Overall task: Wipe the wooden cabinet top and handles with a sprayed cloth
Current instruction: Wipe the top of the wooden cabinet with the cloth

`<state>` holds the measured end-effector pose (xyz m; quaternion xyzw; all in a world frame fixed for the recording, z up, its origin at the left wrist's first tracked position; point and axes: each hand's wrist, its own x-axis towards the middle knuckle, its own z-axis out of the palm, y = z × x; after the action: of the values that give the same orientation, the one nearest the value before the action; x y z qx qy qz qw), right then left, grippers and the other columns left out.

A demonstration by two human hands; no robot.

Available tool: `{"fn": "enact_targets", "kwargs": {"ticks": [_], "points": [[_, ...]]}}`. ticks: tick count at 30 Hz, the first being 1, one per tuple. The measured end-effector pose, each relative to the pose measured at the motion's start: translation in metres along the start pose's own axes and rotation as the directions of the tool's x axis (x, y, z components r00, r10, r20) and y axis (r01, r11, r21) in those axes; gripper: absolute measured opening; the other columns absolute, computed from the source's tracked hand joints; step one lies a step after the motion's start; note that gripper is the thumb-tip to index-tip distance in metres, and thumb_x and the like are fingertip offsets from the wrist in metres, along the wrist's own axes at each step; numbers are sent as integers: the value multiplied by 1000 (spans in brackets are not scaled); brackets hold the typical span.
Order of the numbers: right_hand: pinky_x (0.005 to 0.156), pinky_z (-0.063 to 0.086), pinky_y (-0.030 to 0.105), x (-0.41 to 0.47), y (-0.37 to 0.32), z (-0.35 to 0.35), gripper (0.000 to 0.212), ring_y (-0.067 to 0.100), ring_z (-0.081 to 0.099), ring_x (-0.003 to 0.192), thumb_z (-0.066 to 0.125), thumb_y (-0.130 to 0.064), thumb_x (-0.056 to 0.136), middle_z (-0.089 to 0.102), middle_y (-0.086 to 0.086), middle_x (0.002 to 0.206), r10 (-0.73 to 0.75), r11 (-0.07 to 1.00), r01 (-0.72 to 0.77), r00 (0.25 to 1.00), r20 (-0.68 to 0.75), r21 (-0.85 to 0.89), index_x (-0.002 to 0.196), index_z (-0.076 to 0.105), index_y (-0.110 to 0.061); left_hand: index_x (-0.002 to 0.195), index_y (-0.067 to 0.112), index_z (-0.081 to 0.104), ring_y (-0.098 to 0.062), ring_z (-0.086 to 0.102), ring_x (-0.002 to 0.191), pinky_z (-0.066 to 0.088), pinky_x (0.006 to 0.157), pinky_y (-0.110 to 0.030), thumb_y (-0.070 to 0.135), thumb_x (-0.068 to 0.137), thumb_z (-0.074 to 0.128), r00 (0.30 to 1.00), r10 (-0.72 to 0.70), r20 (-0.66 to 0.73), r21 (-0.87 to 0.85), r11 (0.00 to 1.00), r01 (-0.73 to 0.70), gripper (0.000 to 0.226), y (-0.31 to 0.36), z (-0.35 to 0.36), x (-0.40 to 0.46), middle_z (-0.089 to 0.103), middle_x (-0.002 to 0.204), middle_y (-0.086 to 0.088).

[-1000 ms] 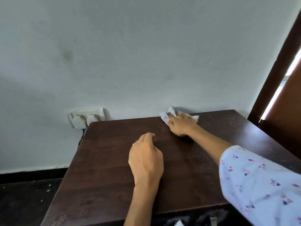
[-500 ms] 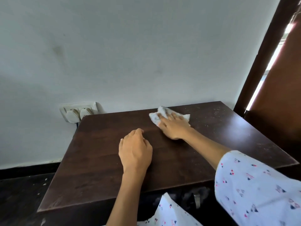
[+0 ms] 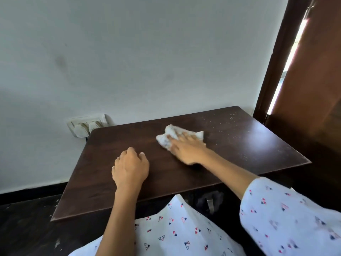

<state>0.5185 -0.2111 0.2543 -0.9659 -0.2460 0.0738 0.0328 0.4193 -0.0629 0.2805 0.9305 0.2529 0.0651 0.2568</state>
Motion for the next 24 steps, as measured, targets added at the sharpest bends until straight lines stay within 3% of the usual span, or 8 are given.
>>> {"fn": "enact_targets", "kwargs": {"ticks": [4,7,11,14,17,21,24], "points": [[117,-4,37,-77,-18,14,52,18,-3,146,8,-46,100,-3,-2,159,-237,971,240,966,-100,14,150,4,-33,134,4,46,-35,43,128,34,106,-45,35,96,40,996,43,84,10,999,-44,48,-13,1,2,48,138,-16],[117,-3,35,-93,3,19,61,16,-3,146,-2,-58,92,-1,-4,159,-111,994,112,987,-118,5,149,2,-38,139,6,41,-33,40,131,32,109,-44,36,97,40,989,86,117,3,996,-87,52,-19,-1,2,44,142,-15],[117,1,47,-55,-5,19,51,26,3,146,17,-43,100,1,2,160,144,988,-135,979,-145,74,150,7,-35,137,5,42,-32,42,130,34,109,-45,34,97,40,984,154,90,-1,988,-154,50,-19,0,1,46,142,-15],[116,3,46,-64,-27,29,55,28,8,146,10,-46,96,8,4,159,42,996,-23,976,-212,91,150,13,-33,132,3,48,-29,45,130,35,108,-45,30,97,43,962,268,43,-31,963,-267,45,-12,8,-3,50,139,-14],[116,11,43,-106,-25,37,64,26,23,143,6,-49,89,26,3,155,-50,992,86,941,-334,95,146,29,-32,131,6,50,-28,40,135,33,110,-49,29,96,44,922,383,51,-42,923,-382,43,-8,17,-5,47,142,-12],[117,3,40,-103,-2,36,71,23,9,146,-4,-54,82,13,-2,158,98,991,-69,958,-268,114,148,15,-38,133,9,49,-24,38,137,29,113,-49,29,97,43,906,421,48,-73,906,-417,42,-2,22,-6,42,147,-8],[116,2,45,-78,-10,31,56,27,7,146,13,-49,95,8,2,159,196,972,-156,951,-241,174,149,16,-35,133,11,50,-23,37,138,30,113,-49,26,97,44,890,454,40,-110,887,-448,39,4,25,-8,43,147,-6]]}}
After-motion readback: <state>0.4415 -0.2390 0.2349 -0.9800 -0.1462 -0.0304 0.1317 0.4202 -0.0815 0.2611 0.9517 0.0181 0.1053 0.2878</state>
